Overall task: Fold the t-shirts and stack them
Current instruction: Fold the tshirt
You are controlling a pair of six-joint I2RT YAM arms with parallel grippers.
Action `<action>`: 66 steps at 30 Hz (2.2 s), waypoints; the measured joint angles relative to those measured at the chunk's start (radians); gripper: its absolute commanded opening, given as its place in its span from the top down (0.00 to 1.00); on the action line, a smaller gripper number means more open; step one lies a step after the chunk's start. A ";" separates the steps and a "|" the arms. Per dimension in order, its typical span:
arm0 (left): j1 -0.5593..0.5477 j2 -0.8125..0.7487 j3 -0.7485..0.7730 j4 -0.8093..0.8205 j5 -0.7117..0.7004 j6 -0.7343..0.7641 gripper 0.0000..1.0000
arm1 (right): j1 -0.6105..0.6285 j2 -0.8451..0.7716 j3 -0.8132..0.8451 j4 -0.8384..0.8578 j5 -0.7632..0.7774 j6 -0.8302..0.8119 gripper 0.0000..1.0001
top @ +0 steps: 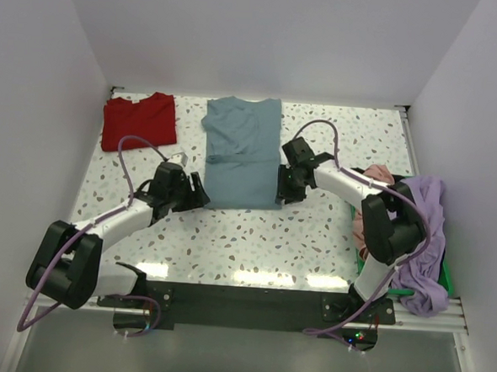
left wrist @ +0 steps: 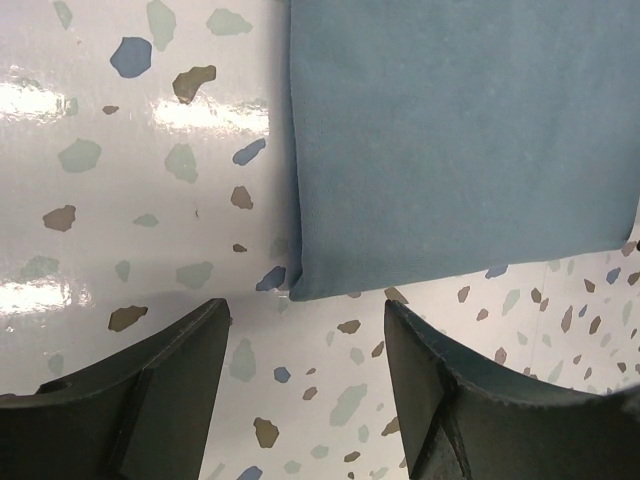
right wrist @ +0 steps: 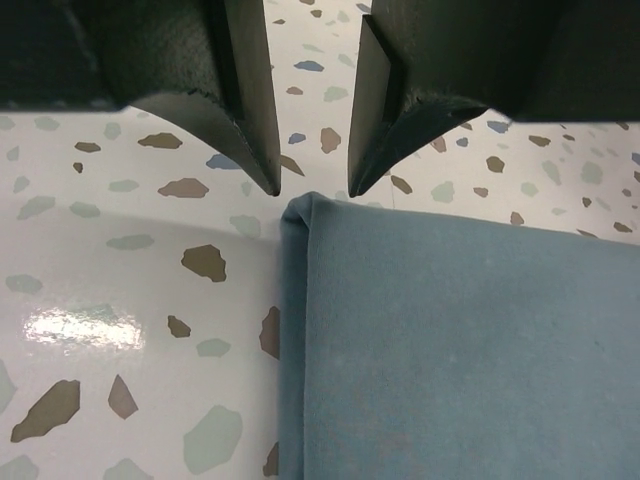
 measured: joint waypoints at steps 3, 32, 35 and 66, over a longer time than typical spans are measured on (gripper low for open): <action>0.000 -0.002 -0.001 -0.001 0.000 -0.001 0.32 | 0.010 0.020 0.000 0.009 0.000 0.000 0.66; -0.040 0.030 -0.004 -0.062 -0.086 0.002 0.46 | 0.024 0.084 -0.023 0.048 0.007 0.001 0.95; -0.051 0.055 0.000 -0.055 -0.086 0.002 0.46 | 0.024 0.083 -0.024 0.050 0.007 0.001 0.96; -0.089 0.193 0.067 0.027 -0.082 -0.011 1.00 | 0.024 0.082 -0.024 0.047 0.008 0.001 1.00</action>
